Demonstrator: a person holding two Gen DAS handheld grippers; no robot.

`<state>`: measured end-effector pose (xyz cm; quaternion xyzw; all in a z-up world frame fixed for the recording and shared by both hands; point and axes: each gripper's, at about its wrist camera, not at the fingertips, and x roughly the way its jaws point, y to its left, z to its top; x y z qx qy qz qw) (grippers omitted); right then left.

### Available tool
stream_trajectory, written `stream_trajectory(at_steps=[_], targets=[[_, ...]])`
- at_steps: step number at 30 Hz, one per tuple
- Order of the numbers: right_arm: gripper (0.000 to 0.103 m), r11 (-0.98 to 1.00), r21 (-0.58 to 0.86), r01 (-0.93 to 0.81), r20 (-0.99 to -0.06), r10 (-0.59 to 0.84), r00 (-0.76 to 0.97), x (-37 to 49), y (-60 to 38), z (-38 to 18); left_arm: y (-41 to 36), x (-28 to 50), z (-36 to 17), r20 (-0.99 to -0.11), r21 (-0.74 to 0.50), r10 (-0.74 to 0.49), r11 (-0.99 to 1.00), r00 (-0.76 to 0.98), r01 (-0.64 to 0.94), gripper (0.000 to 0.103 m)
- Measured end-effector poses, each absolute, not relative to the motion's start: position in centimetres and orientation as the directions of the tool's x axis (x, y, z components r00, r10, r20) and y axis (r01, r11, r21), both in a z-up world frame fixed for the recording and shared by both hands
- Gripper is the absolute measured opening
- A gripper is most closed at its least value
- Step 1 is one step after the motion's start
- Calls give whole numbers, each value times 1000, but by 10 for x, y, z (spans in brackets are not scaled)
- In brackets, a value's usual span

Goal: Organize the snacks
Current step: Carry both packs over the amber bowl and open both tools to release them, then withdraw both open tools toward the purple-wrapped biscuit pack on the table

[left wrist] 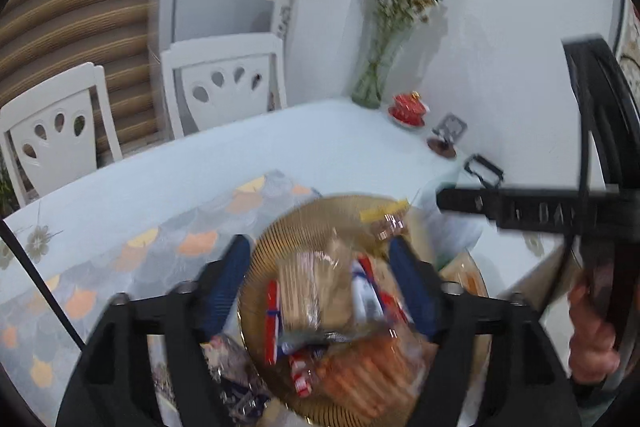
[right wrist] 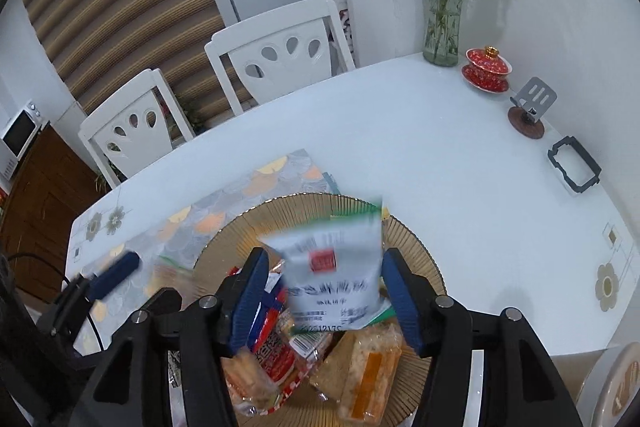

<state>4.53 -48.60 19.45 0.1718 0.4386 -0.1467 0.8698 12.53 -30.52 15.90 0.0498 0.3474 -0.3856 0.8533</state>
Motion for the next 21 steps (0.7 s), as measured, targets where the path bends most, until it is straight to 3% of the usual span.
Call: stream_trajectory(at_steps=[8, 21], targets=[[57, 911, 151, 385, -814, -106, 571, 39, -474, 195, -271, 129, 161, -615, -207, -636, 701, 466, 682, 72], [57, 954, 221, 202, -794, 56, 606, 24, -407, 203, -177, 104, 161, -641, -186, -556, 782, 530, 595, 72]])
